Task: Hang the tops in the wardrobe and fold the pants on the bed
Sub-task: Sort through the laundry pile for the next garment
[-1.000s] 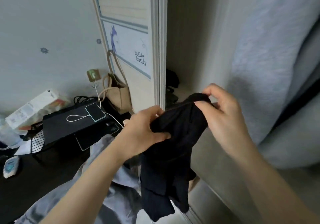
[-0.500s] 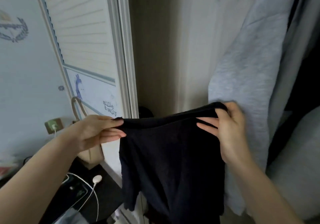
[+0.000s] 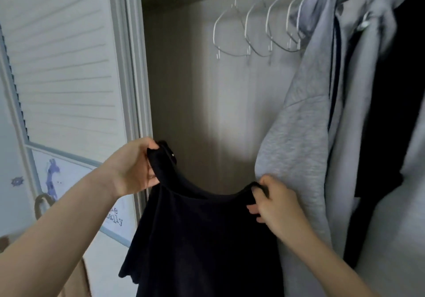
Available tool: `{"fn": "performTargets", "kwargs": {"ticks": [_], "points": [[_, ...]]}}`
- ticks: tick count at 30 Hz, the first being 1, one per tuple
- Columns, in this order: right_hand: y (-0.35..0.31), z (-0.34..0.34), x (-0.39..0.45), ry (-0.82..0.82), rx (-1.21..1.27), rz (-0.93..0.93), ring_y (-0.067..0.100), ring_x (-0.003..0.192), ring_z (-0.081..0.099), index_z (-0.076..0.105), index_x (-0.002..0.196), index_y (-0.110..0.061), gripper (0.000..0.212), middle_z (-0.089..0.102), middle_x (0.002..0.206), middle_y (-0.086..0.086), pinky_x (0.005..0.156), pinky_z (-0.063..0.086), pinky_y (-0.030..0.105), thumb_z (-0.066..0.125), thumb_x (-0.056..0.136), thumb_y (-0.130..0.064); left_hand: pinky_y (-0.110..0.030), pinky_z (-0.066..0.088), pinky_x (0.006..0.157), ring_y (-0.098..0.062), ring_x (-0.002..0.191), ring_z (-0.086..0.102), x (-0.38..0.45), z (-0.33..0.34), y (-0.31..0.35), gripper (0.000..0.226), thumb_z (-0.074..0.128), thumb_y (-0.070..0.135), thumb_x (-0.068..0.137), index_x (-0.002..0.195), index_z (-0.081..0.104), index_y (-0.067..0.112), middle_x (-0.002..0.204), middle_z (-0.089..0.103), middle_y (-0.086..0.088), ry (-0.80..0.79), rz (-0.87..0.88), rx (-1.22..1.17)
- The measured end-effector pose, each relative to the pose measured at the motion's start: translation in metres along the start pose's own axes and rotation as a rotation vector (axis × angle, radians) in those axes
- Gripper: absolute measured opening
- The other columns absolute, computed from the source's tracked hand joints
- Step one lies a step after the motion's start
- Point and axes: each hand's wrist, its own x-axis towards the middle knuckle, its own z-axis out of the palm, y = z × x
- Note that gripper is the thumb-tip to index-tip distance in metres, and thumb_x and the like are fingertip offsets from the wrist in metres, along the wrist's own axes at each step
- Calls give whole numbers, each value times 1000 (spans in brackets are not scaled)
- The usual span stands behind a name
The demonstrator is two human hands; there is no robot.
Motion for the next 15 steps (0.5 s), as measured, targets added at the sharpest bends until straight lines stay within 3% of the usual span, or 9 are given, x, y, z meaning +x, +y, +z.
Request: {"fn": "performTargets", "kwargs": {"ticks": [4, 6, 10, 13, 15], "points": [[-16, -4, 13, -18, -551, -103, 28, 80, 67, 54, 86, -14, 18, 67, 86, 11, 67, 55, 35, 49, 93, -29, -26, 54, 53, -19, 61, 64, 16, 10, 32, 12, 53, 20, 77, 83, 61, 13, 85, 65, -8, -23, 76, 30], [-37, -6, 20, -44, -669, -167, 29, 89, 64, 55, 85, -14, 21, 66, 93, 11, 69, 48, 32, 51, 92, -34, -27, 53, 53, -22, 62, 62, 23, 18, 48, 13, 56, 21, 77, 82, 61, 10, 85, 62, -12, -33, 113, 92], [-102, -21, 45, 46, -671, -334, 33, 91, 63, 59, 81, -13, 30, 67, 90, 14, 73, 48, 34, 51, 90, -41, -28, 53, 53, -25, 59, 64, 33, 35, 82, 13, 52, 19, 71, 76, 56, 8, 76, 62, -12, -33, 142, 193], [-157, -48, 73, 248, -576, -463, 36, 85, 62, 60, 84, -11, 25, 66, 86, 16, 74, 50, 36, 48, 93, -31, -26, 52, 54, -24, 65, 67, 40, 45, 103, 10, 52, 18, 71, 76, 56, 9, 78, 61, -10, -54, 164, 325], [-193, -69, 92, 391, -531, -535, 36, 83, 59, 58, 85, -11, 21, 64, 86, 17, 72, 49, 36, 45, 93, -25, -29, 52, 64, -26, 78, 66, 45, 51, 113, 15, 57, 17, 71, 83, 60, 9, 84, 64, -10, -6, 205, 433]]}}
